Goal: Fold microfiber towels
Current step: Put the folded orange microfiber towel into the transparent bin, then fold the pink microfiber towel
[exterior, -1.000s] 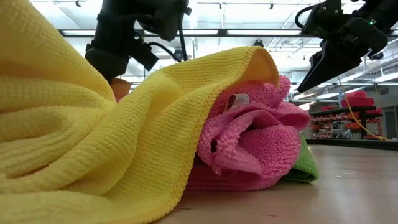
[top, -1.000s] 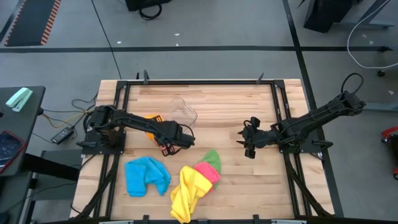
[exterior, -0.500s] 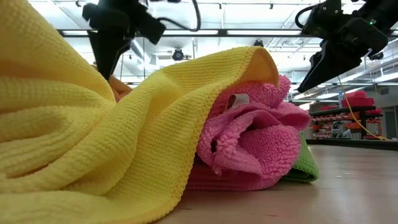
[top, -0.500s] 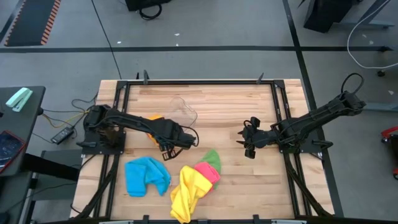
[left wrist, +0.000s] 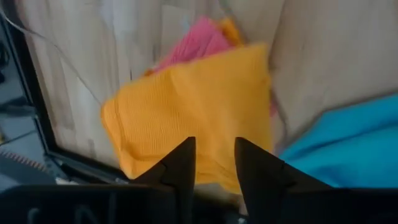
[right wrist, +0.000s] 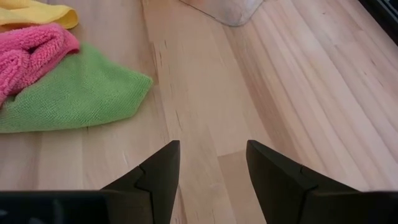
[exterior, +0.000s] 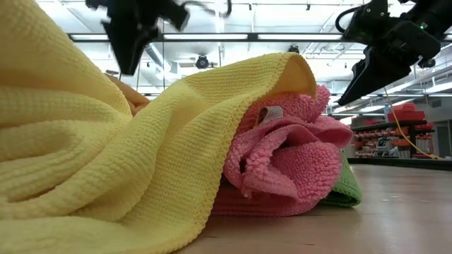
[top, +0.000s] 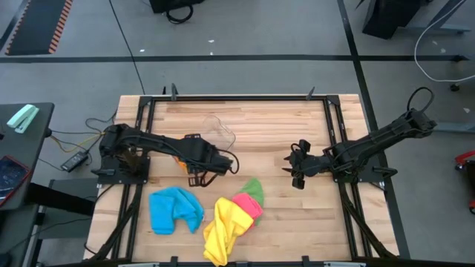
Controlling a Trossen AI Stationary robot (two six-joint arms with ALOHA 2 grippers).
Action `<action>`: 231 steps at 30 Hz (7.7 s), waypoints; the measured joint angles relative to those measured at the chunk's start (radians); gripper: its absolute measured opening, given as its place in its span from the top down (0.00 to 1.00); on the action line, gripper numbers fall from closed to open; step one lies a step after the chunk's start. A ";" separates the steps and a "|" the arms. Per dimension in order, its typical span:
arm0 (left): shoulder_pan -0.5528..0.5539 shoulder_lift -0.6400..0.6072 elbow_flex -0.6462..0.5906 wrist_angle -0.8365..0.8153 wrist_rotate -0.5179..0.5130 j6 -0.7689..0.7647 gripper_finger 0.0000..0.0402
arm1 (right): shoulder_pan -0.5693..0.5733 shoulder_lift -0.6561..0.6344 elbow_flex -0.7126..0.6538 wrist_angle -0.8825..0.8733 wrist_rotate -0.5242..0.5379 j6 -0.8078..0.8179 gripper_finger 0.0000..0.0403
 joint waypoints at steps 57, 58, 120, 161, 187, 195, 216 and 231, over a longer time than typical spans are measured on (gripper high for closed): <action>-0.099 -0.128 -0.198 0.774 0.186 0.281 0.84 | 0.127 0.314 -0.071 0.605 -0.206 -0.262 0.52; -0.105 -0.124 -0.198 0.775 0.186 0.279 0.83 | 0.139 0.340 -0.070 0.647 -0.206 -0.277 0.52; -0.029 0.034 -0.198 1.057 0.163 0.412 0.73 | 0.158 0.281 0.075 -0.172 -0.075 -0.151 0.96; -0.022 0.014 -0.197 0.957 0.291 0.441 0.73 | -0.189 0.542 0.151 0.134 -0.744 -0.432 0.50; -0.029 0.014 -0.197 1.015 0.291 0.441 0.73 | -0.211 0.330 0.166 -0.053 -0.543 -0.368 0.58; -0.029 0.014 -0.197 1.018 0.291 0.440 0.73 | -0.124 0.279 0.208 -0.100 -0.502 -0.346 0.48; -0.029 0.014 -0.197 0.994 0.291 0.415 0.73 | 0.452 0.637 0.195 -0.133 0.357 -0.274 0.47; -0.029 0.014 -0.197 0.987 0.291 0.414 0.73 | 0.381 0.721 0.168 -0.081 0.448 -0.320 0.47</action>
